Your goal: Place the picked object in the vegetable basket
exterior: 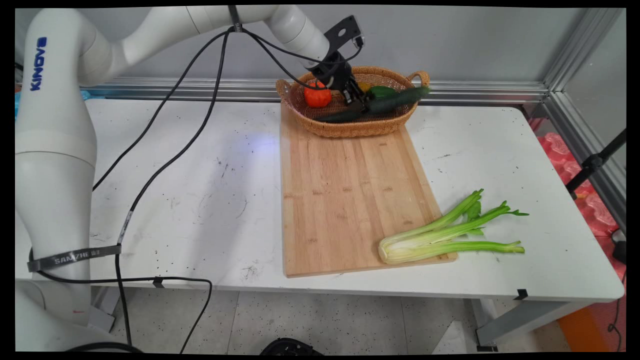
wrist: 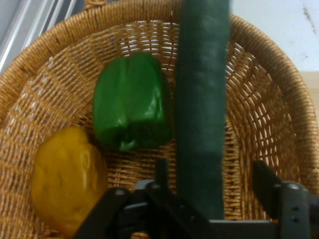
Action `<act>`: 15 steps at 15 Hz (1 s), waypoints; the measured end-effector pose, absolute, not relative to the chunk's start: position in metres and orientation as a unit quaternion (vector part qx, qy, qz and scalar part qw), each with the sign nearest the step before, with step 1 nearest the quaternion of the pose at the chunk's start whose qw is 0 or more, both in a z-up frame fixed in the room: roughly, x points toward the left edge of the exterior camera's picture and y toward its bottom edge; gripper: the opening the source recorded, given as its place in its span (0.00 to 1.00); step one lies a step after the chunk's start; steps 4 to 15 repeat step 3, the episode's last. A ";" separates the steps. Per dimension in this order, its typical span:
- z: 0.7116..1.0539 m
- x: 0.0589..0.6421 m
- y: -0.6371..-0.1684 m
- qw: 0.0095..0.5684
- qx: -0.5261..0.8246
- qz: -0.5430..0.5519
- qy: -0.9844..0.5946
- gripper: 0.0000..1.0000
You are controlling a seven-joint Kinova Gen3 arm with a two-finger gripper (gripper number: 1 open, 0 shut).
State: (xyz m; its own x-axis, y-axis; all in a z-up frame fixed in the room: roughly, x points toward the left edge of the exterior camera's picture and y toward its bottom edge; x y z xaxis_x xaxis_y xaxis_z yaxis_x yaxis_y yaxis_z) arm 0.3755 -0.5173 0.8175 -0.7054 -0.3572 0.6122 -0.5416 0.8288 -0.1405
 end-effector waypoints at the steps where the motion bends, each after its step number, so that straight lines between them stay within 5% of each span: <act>1: 0.817 0.375 -0.517 0.294 0.247 0.156 -0.910 1.00; 15: 0.816 0.375 -0.517 0.294 0.247 0.156 -0.910 1.00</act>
